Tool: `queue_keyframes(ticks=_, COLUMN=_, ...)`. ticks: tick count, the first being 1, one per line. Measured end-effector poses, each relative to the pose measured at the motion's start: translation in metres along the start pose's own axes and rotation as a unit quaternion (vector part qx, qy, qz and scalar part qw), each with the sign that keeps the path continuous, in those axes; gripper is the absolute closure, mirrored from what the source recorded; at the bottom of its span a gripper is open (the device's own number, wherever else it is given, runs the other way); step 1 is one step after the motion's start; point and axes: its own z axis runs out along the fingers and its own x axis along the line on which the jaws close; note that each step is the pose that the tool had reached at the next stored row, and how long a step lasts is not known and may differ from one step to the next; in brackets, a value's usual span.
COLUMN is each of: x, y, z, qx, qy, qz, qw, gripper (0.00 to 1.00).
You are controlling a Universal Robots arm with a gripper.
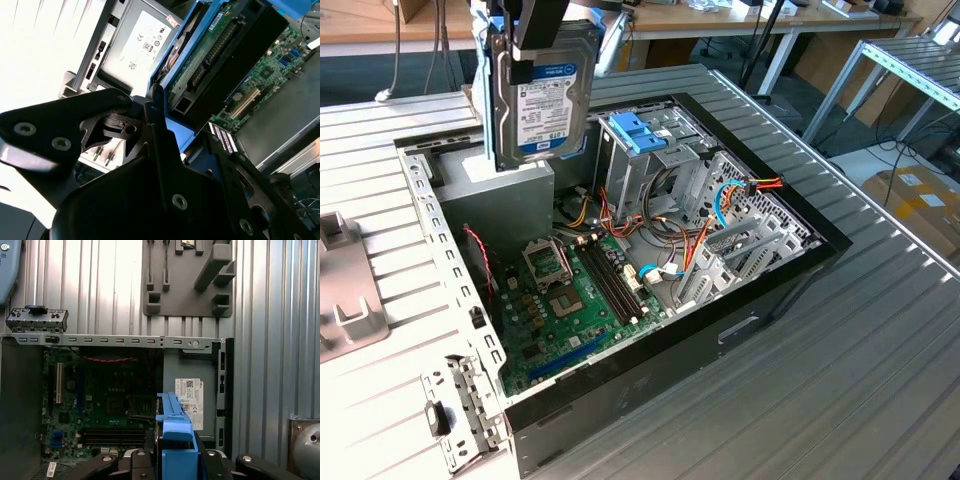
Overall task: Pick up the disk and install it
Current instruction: 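Pick up the disk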
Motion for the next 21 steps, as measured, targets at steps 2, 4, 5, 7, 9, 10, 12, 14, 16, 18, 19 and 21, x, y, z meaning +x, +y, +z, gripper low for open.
queue_keyframes(ticks=2, x=0.0009, y=-0.0009, z=0.0000, qx=0.0000, qy=0.0000, qz=0.000, qw=1.00000, gripper=0.63)
queue_keyframes(ticks=4, x=0.0022, y=-0.0025, z=0.0001, qx=0.0000, qy=0.0000, qz=0.000, qw=1.00000, gripper=0.63)
queue_keyframes(ticks=5, x=0.0025, y=-0.0030, z=0.0001, qx=0.0000, qy=0.0000, qz=0.000, qw=1.00000, gripper=0.63)
queue_keyframes(ticks=7, x=0.0033, y=-0.0038, z=0.0001, qx=0.0000, qy=0.0000, qz=0.000, qw=1.00000, gripper=0.63)
queue_keyframes(ticks=9, x=0.0047, y=-0.0052, z=0.0001, qx=0.0000, qy=0.0000, qz=0.000, qw=1.00000, gripper=0.63)
queue_keyframes(ticks=10, x=0.0054, y=-0.0059, z=0.0002, qx=0.0001, qy=0.0000, qz=0.000, qw=1.00000, gripper=0.63)
queue_keyframes(ticks=12, x=0.0063, y=-0.0068, z=0.0002, qx=0.0000, qy=0.0000, qz=0.000, qw=1.00000, gripper=0.63)
queue_keyframes(ticks=14, x=0.0072, y=-0.0077, z=0.0002, qx=0.0000, qy=0.0000, qz=0.000, qw=1.00000, gripper=0.63)
queue_keyframes(ticks=16, x=0.0083, y=-0.0088, z=0.0002, qx=0.0000, qy=0.0000, qz=0.000, qw=1.00000, gripper=0.63)
queue_keyframes(ticks=18, x=0.0094, y=-0.0098, z=0.0002, qx=0.0000, qy=0.0000, qz=0.000, qw=1.00000, gripper=0.63)
queue_keyframes(ticks=19, x=0.0099, y=-0.0103, z=0.0002, qx=0.0000, qy=0.0000, qz=0.000, qw=1.00000, gripper=0.63)
queue_keyframes(ticks=21, x=0.0111, y=-0.0114, z=0.0003, qx=0.0000, qy=0.0000, qz=0.000, qw=1.00000, gripper=0.63)
